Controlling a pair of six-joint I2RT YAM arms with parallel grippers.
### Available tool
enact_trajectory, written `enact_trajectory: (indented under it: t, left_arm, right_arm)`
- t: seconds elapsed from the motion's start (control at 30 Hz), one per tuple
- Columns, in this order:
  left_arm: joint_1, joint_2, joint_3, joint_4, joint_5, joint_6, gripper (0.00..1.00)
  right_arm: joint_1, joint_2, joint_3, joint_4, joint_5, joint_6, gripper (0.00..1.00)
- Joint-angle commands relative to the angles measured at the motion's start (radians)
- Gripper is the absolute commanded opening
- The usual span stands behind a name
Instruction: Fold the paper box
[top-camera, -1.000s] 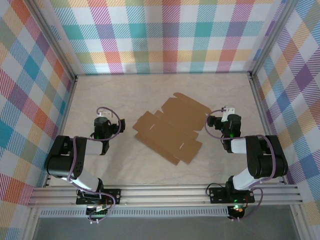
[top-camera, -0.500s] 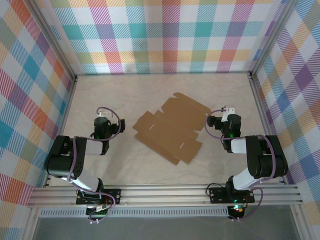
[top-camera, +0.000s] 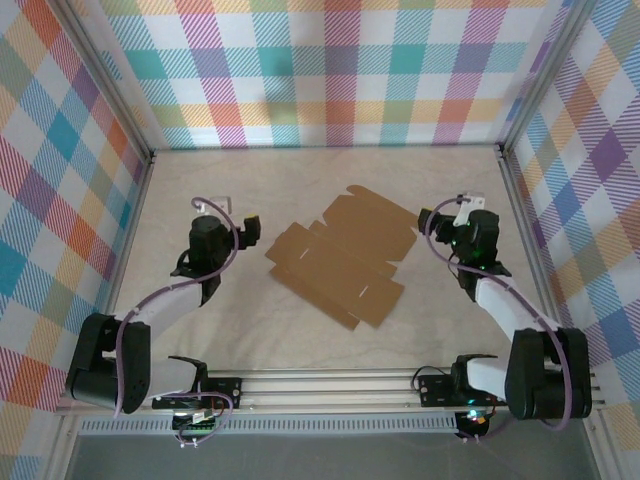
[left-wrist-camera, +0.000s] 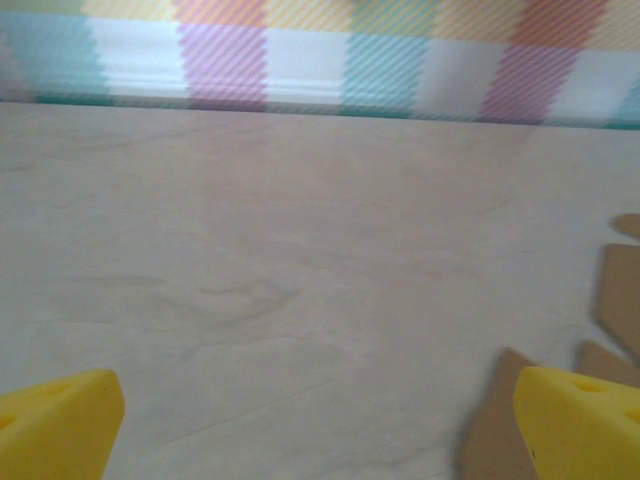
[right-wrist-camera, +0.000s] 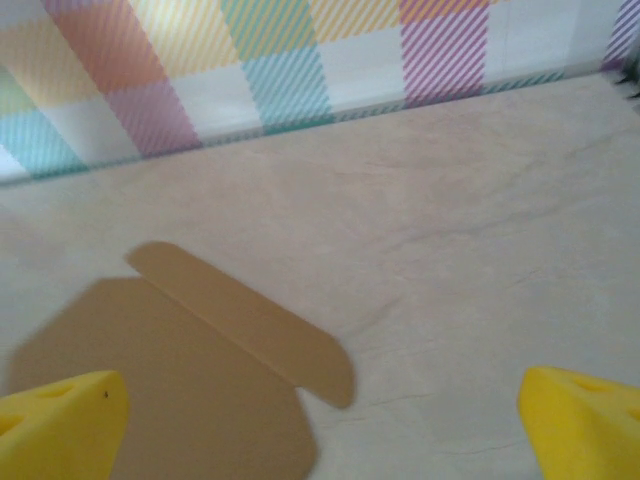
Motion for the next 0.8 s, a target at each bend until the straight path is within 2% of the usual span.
enact_trajectory:
  t: [0.0,0.17,0.27,0.37,0.47,0.6,0.77]
  left_arm:
    - [-0.055,0.055,0.081,-0.115,0.143,-0.114,1.0]
    - [-0.223,0.191,0.212,-0.15,0.19,-0.197,1.0]
    - [-0.279,0.277,0.267,-0.141,0.244,-0.286,1.0]
    - [-0.318,0.367,0.312,-0.145,0.244,-0.357,1.0]
    - [-0.337,0.453,0.355,-0.178,0.227,-0.427,1.0]
    - [-0.339,0.52,0.354,-0.138,0.208,-0.488,1.0]
    - [-0.336,0.558,0.367,-0.167,0.169,-0.511,1.0]
  right_arm:
    - [-0.001,-0.053,0.043,-0.188,-0.17,0.226,1.0]
    - [-0.002,-0.107,0.036,-0.322,-0.258,0.384,1.0]
    - [-0.002,-0.13,0.023,-0.415,-0.303,0.428,1.0]
    - [0.001,-0.16,-0.008,-0.475,-0.339,0.454,1.0]
    - [0.006,-0.183,-0.061,-0.485,-0.379,0.485,1.0]
    - [0.027,-0.181,-0.141,-0.447,-0.415,0.525,0.99]
    - [0.13,-0.122,-0.179,-0.382,-0.417,0.58,0.94]
